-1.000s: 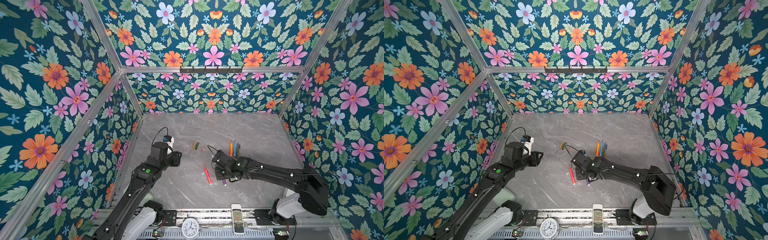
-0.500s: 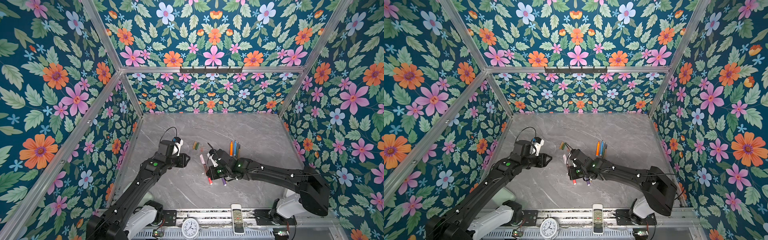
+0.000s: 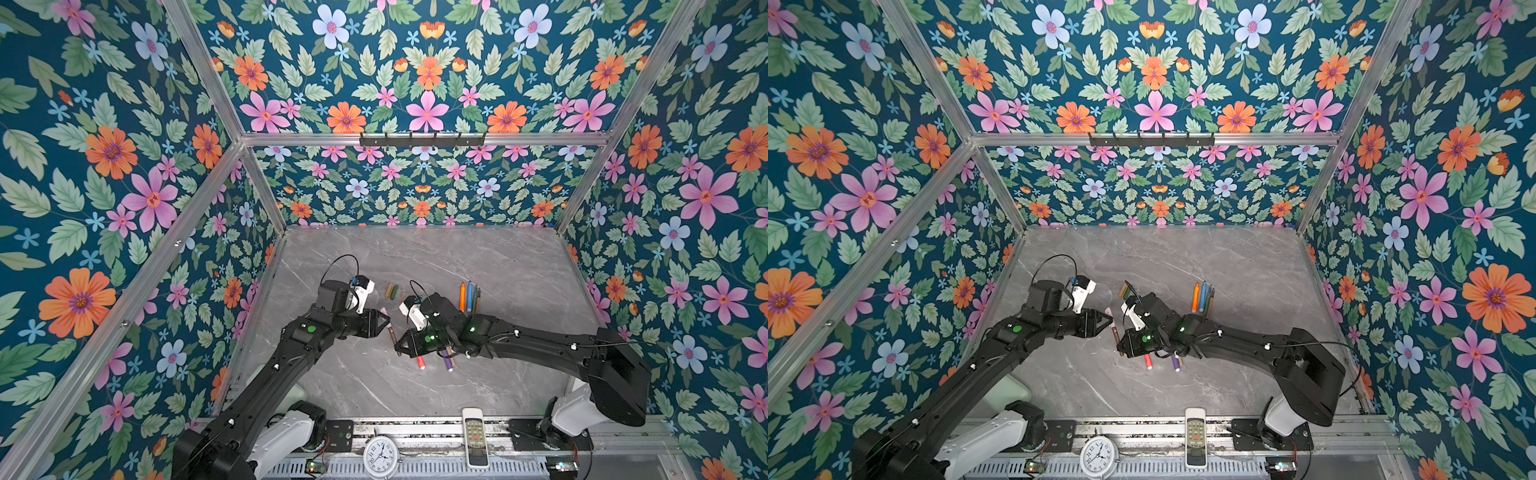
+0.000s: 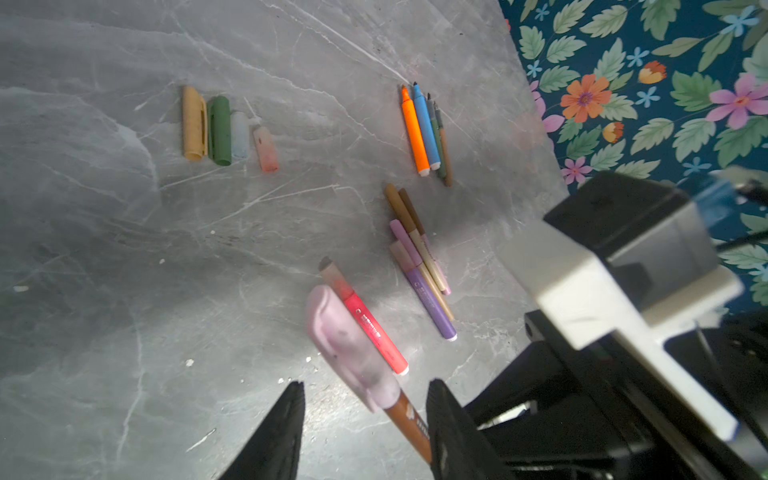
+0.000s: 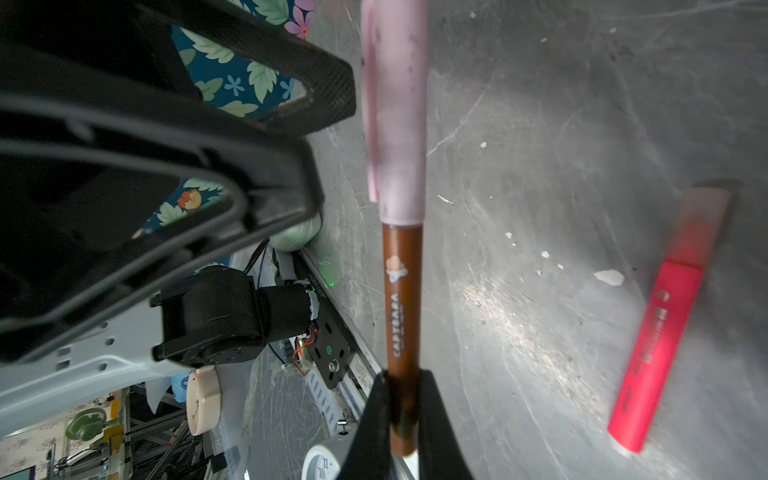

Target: Open the pen caps

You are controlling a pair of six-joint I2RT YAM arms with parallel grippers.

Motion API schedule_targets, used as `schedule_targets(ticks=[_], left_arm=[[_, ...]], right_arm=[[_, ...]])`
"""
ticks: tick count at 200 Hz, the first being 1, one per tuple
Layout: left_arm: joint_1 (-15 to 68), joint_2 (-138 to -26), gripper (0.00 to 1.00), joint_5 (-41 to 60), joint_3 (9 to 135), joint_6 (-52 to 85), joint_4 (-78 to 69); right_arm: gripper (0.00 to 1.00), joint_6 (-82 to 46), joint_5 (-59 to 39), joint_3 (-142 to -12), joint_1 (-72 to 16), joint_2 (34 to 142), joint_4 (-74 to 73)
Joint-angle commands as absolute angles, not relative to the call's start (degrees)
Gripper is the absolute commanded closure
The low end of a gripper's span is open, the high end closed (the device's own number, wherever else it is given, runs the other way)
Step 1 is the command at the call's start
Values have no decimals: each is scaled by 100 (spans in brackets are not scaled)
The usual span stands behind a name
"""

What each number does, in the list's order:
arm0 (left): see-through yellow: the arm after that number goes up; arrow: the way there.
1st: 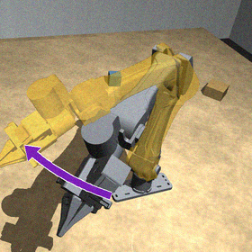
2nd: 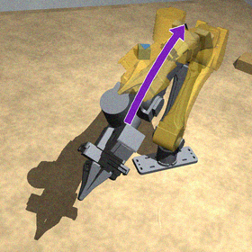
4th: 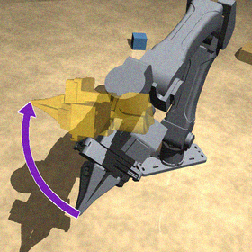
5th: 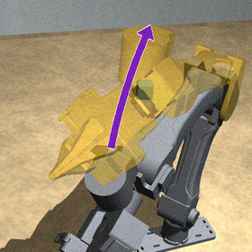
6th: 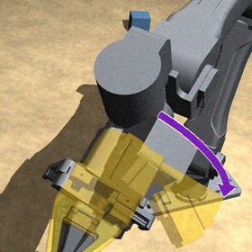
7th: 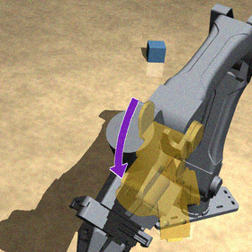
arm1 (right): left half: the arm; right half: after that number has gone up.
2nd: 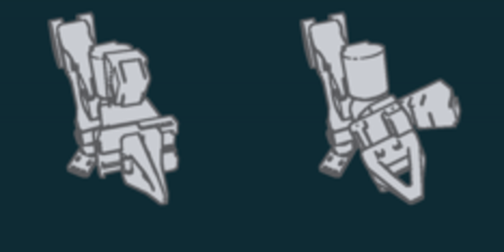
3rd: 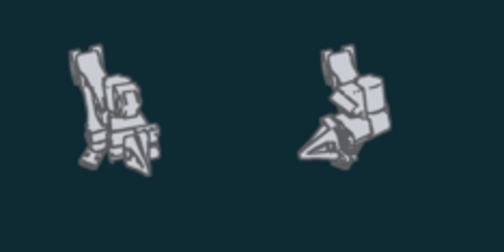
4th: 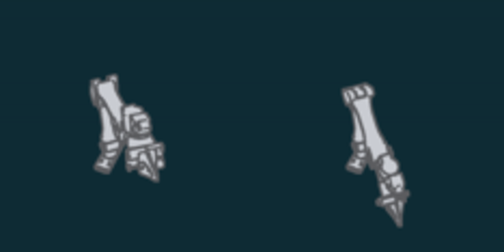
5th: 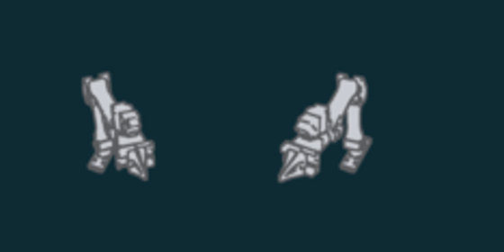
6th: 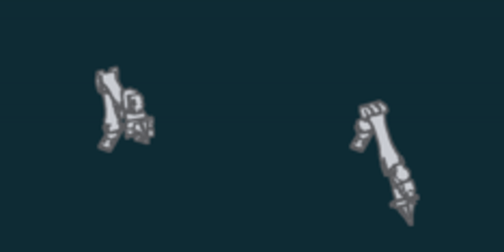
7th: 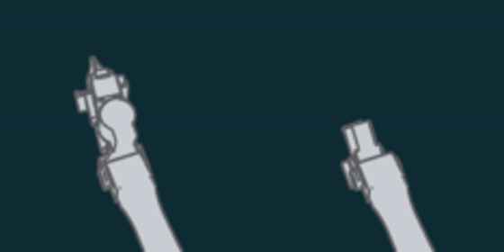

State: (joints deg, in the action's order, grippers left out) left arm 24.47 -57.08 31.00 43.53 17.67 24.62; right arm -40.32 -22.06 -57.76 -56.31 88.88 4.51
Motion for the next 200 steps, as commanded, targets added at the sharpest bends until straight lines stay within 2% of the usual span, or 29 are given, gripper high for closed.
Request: schedule_targets(ticks=[1,63,85,130,160,177,200], left_arm=[[2435,-5707,50,3423,4409,1912,2265],[2439,-5859,57,3956,4074,3459,881],[2442,-5938,65,4210,4072,3743,500],[2434,-5955,65,4392,4078,4150,-46],[2435,-6021,76,4544,4057,4245,-193],[2435,-6012,75,4550,4028,4269,-227],[2440,-6070,67,4632,3944,4352,-355]], right_arm=[[100,-4065,-2323,-5828,-5634,8839,298],[100,-3944,-1911,-5716,-5634,8291,623],[100,-3898,-1795,-5687,-5634,8127,809],[100,-3884,-1722,-5608,-5634,7958,950],[100,-3908,-1697,-5513,-5634,7873,922],[100,-3896,-1696,-5511,-5633,7823,947],[100,-3844,-1727,-5547,-5633,7764,967]])
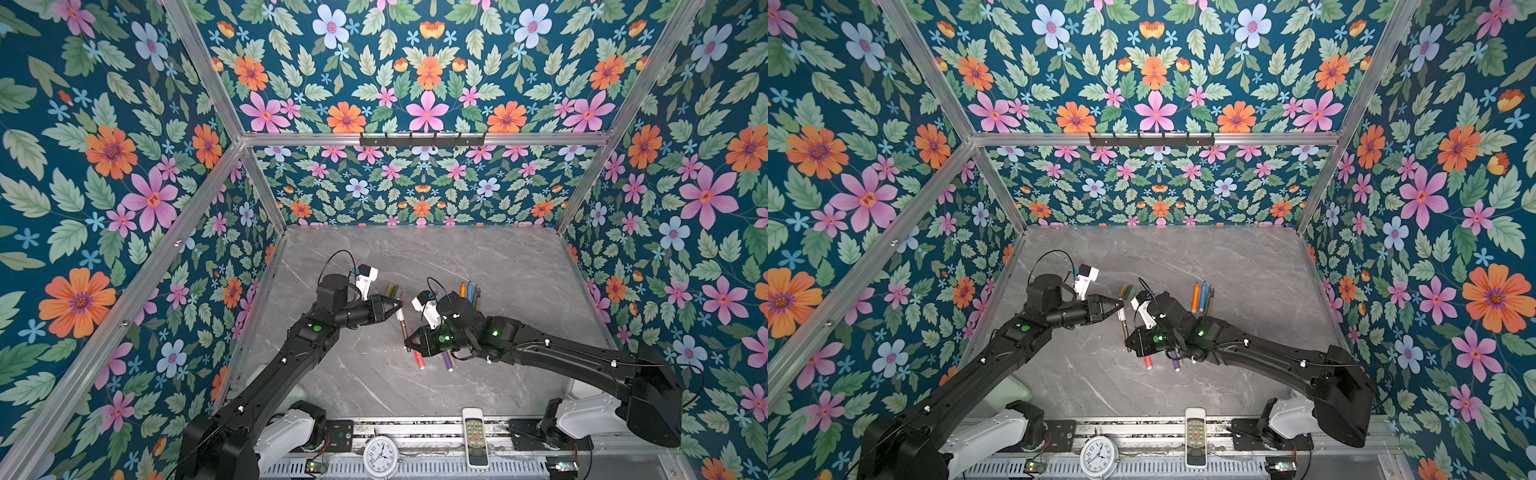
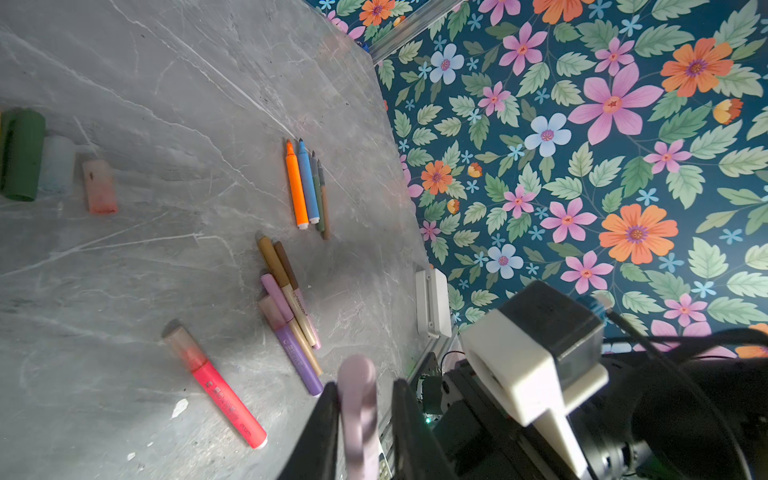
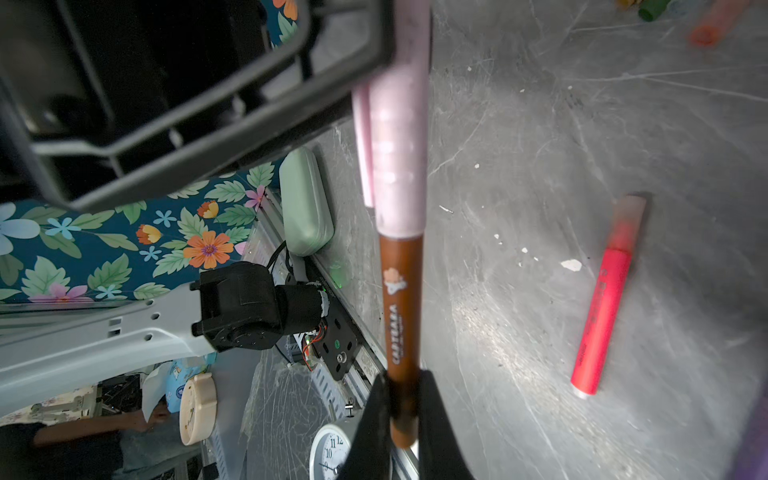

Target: Open the pen caps

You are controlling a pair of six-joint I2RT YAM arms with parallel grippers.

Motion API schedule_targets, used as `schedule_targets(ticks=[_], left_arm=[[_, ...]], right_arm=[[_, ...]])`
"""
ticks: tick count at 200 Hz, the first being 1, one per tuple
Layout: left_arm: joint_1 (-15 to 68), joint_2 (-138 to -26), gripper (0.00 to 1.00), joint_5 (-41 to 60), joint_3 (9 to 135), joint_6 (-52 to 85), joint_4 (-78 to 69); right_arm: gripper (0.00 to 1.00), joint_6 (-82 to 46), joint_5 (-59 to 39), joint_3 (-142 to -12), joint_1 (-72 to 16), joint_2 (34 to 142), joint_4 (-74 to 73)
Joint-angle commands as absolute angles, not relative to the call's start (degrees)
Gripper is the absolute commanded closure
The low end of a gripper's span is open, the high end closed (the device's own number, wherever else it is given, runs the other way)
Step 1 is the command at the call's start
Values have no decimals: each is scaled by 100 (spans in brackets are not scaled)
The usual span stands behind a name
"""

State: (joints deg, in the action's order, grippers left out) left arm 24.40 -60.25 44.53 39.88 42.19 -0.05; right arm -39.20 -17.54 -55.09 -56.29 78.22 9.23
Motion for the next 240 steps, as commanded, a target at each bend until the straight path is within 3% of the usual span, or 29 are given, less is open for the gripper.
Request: schedule_targets(ticks=[1,43,76,92,105,117,134,147,223,240], left_arm=[[2437,-6072,67,4636,3941,4356,-362],[2443,-6143,65,4701,3847,4486,-540],[2461,-6144,69,4789,3834,4503,-576],[2480,-6144,79,4861,3794,4550,-658],[2487,-6152,100,4907,3762,4596,-783],[2505,-6131,100,4821,3749,4586,-765],[2518,-6086,100,4740,3727,4569,-756],[2520,-6058,100,4740,3725,4548,-723],[2558,-5874,100,4803,3643,4599,-712],[2557,-5852,100,4797,3639,4585,-703]], right_arm=[[100,-3842,-1729,-5547,-5634,7762,962],[100,-3823,-1819,-5566,-5633,7780,922],[100,-3842,-1858,-5537,-5638,7829,828],[100,-3850,-1873,-5562,-5634,7878,821],[100,-3875,-1753,-5609,-5633,7890,927],[100,-3938,-1547,-5619,-5629,7851,1081],[73,-3995,-1213,-5605,-5625,7766,1234],[66,-4033,-1062,-5599,-5625,7733,1312],[65,-3927,-1204,-6191,-5614,8317,1409],[84,-3916,-1204,-6223,-5622,8342,1391]])
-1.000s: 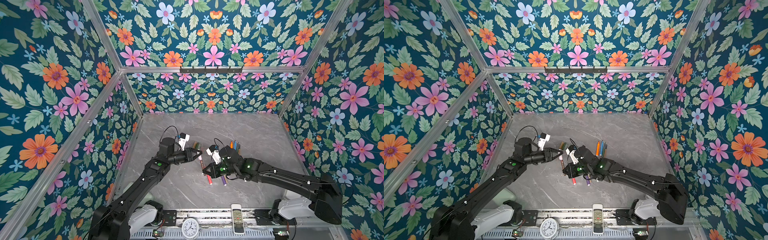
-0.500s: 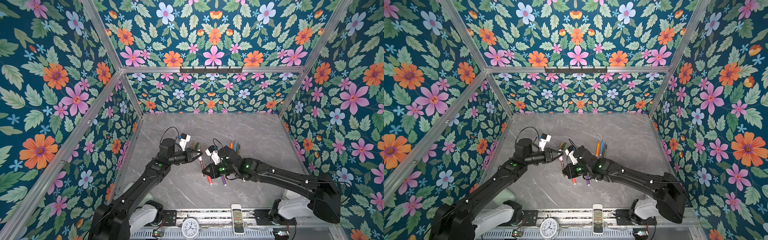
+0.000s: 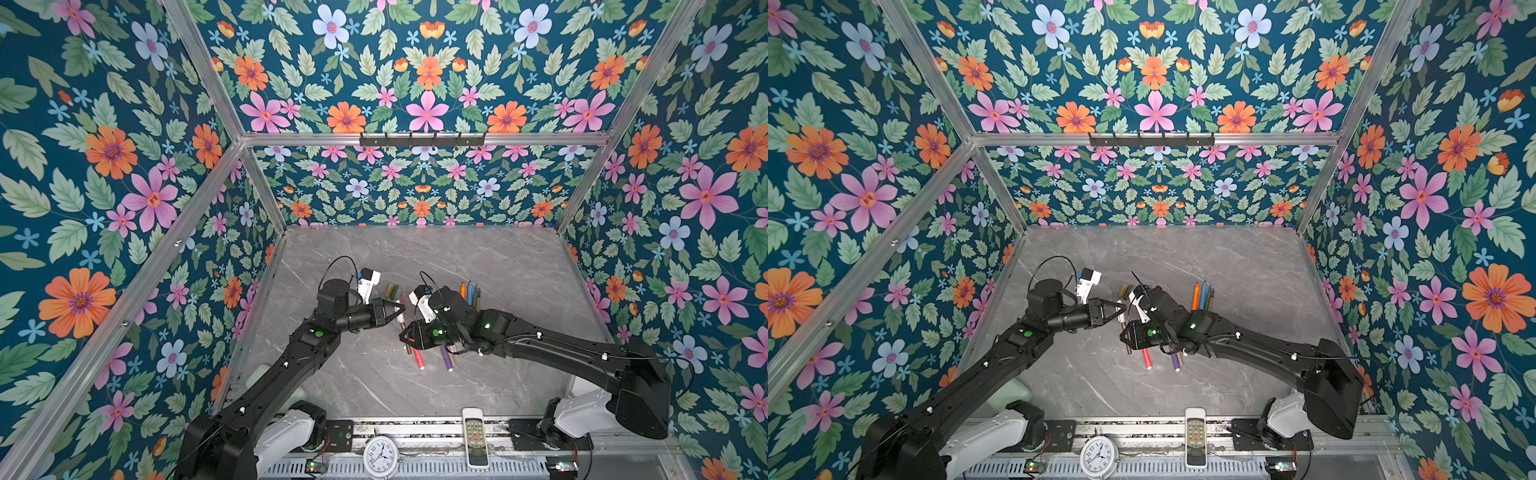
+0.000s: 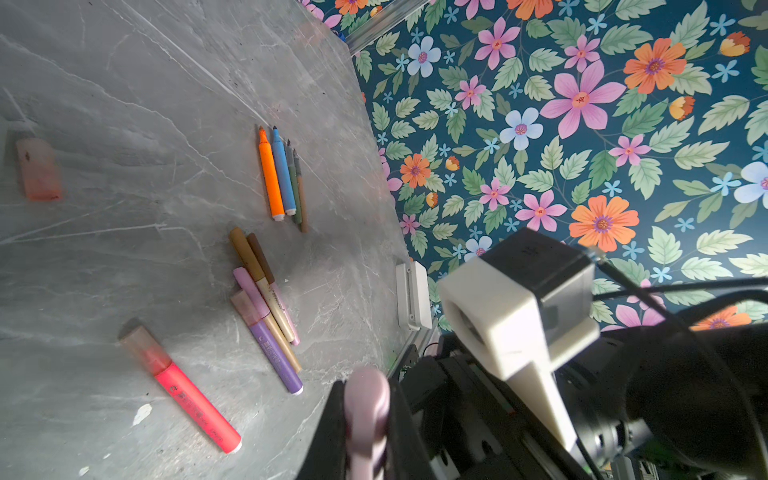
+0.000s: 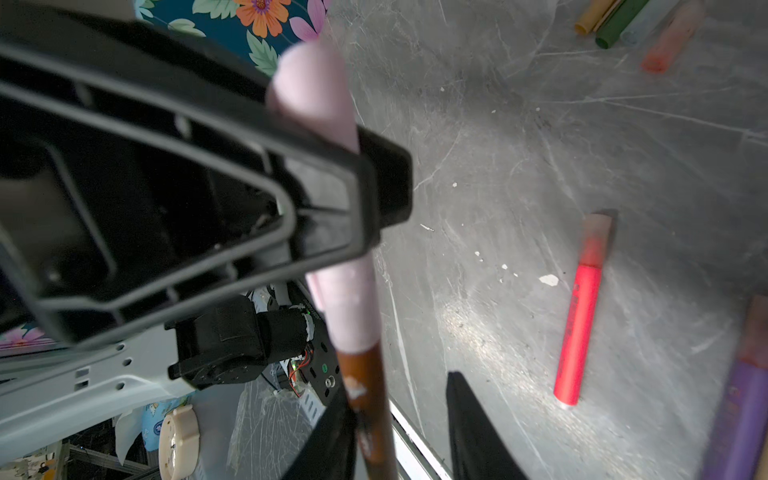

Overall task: Open the pen caps
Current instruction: 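Pull the grippers apart, left taking the pink cap, right the pen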

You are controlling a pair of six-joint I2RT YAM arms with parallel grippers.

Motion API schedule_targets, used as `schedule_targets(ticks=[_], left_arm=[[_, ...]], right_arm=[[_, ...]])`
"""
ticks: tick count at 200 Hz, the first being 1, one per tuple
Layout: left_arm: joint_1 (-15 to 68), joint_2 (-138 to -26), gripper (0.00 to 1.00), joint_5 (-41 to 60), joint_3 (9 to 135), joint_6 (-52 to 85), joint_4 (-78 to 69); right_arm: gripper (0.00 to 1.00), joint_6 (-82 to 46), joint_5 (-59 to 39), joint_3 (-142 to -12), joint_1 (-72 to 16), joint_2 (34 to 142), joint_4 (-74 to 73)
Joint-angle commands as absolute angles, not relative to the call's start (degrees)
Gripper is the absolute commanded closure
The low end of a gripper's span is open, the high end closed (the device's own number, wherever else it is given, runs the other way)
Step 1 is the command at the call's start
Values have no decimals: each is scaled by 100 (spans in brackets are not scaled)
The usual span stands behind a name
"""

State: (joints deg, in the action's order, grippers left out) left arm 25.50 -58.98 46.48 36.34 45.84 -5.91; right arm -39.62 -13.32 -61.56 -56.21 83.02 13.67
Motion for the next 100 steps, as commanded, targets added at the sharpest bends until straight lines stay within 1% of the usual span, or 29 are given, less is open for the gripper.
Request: schedule_targets(ticks=[1,11,25,47,69,85,100], left_arm=[[2558,-5853,100,4798,3639,4582,-703],[2558,-5860,100,4762,3637,4563,-694],[2549,-5944,100,4668,3736,4421,-638],[2468,-6323,100,4310,4364,3744,-73],[2164,-7047,100,4110,5268,3283,335],[2103,-7548,100,3810,5967,2916,769],[2101,-7849,100,3793,6224,2886,626]], right_arm=[[84,-3914,-1204,-6218,-5619,8341,1386],[100,-3907,-1200,-6201,-5612,8333,1385],[100,-3888,-1189,-6127,-5617,8302,1403],[100,-3931,-1290,-5861,-5625,8182,1294],[100,-4016,-1384,-5521,-5650,7948,1157],[100,-4108,-1369,-5192,-5669,7656,1038],[100,-4187,-1243,-4913,-5661,7346,998]])
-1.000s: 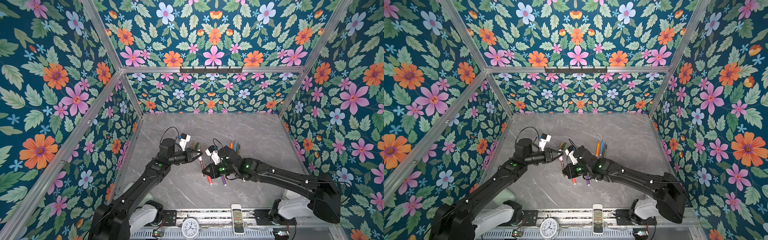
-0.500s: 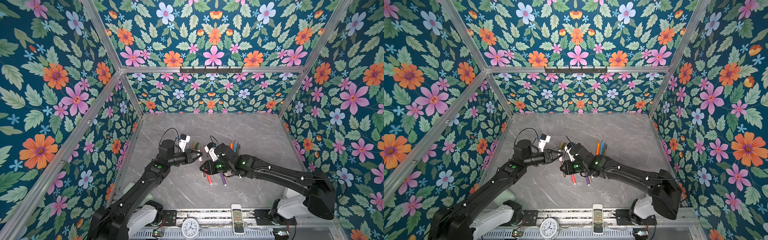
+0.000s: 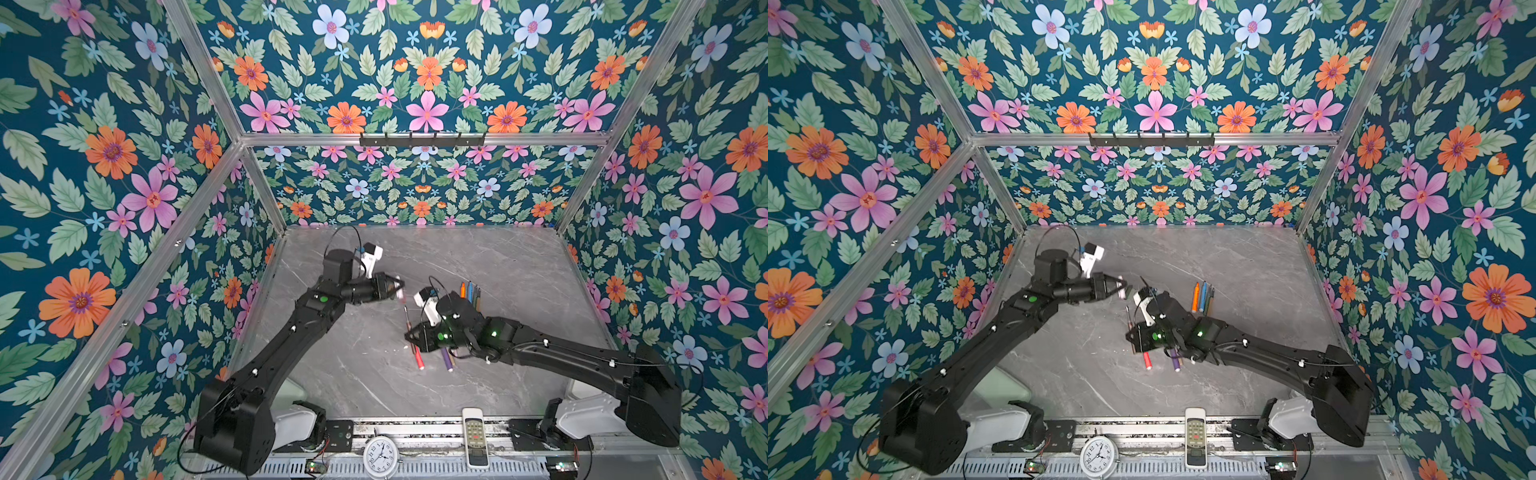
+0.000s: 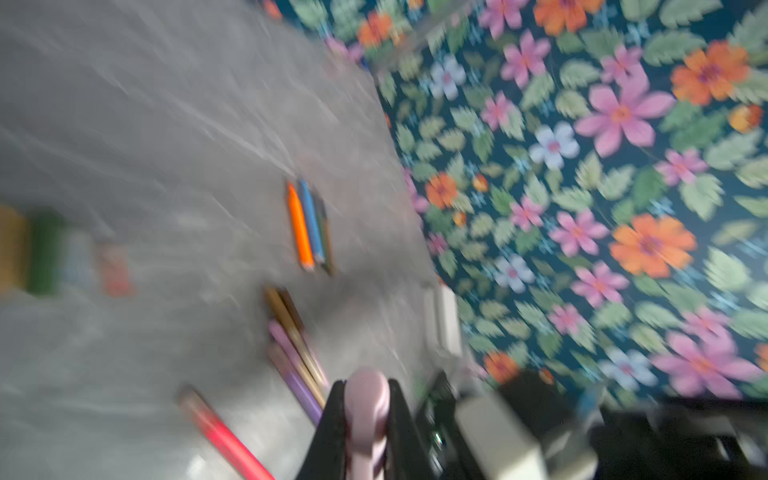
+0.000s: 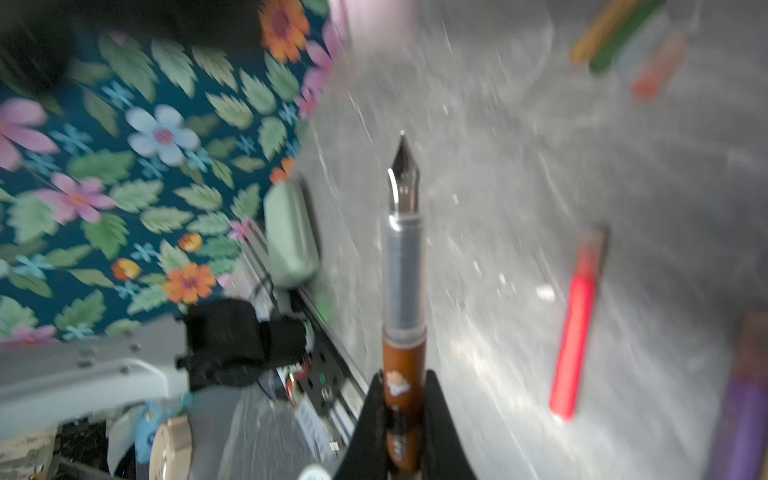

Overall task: Open the pen caps
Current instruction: 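Pull the grippers apart, left taking the pink cap, right the pen, then lay the uncapped brown pen beside the tan pen while left lowers the pink cap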

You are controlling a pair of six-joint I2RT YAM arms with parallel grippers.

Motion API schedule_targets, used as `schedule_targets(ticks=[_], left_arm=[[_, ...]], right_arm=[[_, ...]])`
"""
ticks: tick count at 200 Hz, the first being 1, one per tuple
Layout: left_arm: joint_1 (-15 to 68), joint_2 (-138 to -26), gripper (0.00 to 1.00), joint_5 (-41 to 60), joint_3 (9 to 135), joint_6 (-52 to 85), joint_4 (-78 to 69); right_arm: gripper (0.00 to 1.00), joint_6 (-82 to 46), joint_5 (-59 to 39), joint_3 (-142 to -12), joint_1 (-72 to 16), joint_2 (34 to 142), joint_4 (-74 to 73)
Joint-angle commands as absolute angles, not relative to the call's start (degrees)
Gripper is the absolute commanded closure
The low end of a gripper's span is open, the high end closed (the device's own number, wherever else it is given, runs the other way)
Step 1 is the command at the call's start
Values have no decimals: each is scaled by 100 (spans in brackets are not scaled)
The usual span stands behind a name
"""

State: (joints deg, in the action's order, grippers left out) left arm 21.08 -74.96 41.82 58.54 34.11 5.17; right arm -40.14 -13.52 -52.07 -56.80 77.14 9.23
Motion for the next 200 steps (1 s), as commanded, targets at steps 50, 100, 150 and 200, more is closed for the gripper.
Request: schedule_targets(ticks=[50,100,150,200], left_arm=[[2101,-8658,100,3040,6548,2641,888],[2101,-9919,100,1560,7630,1689,2334],[2105,-11320,100,394,8781,1075,3234],[2094,-11663,100,353,8902,1004,3050]], right_arm=[[100,-4092,-1031,-4480,-4774,6469,1898],[100,-3360,-2487,-3940,-1726,6042,2211],[100,-2921,-2757,-4428,-387,7501,2044],[100,-2778,-2588,-4882,-387,8551,1660]])
